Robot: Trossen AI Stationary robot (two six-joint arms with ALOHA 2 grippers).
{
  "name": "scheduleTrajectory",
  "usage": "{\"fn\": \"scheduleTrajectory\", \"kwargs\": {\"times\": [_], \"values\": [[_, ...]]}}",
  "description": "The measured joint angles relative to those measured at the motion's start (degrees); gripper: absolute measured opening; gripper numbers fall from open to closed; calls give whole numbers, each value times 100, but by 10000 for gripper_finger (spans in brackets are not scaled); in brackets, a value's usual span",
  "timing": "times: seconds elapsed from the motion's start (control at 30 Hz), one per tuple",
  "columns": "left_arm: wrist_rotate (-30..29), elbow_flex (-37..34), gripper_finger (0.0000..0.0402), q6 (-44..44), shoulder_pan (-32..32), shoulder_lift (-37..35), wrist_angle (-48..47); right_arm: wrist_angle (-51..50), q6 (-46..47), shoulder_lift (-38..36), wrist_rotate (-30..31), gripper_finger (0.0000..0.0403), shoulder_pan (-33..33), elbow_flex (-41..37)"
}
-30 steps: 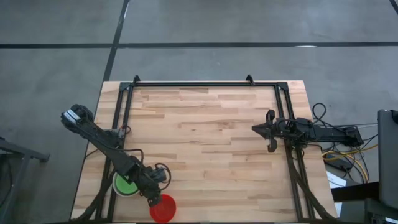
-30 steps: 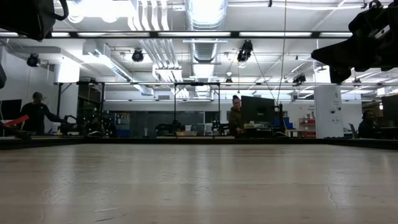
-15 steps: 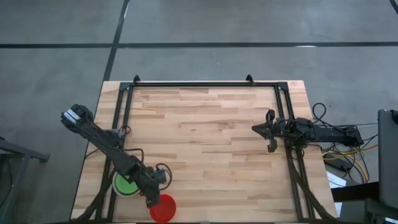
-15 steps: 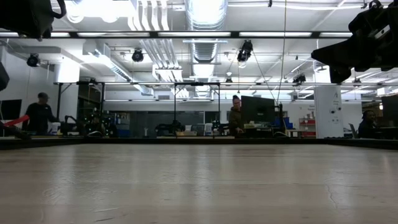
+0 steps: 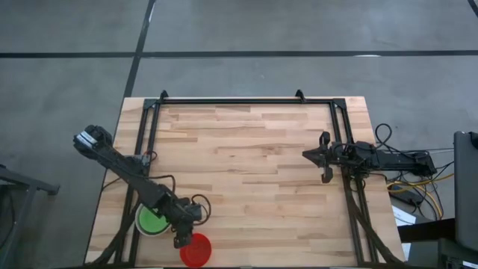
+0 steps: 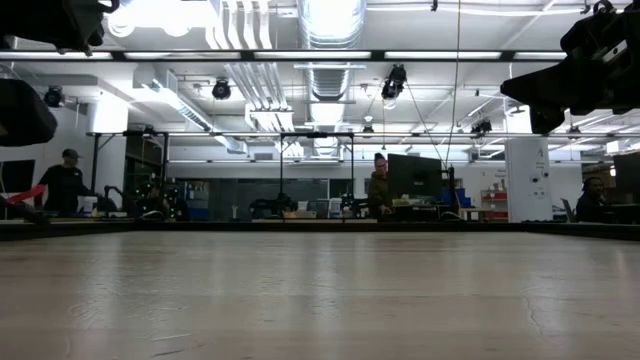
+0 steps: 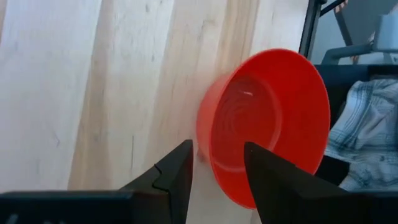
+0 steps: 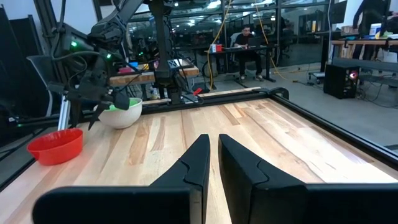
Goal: Nest bowls inside each other
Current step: Stack the red bowl on the green bowl
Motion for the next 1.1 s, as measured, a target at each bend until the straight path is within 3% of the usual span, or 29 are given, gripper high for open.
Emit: {"fn": "scheduleTrajectory", "kwargs": {"times": [1.1], "values": [[353,4,147,73,53,316,622,0,4,0,2,34,1,0]]}}
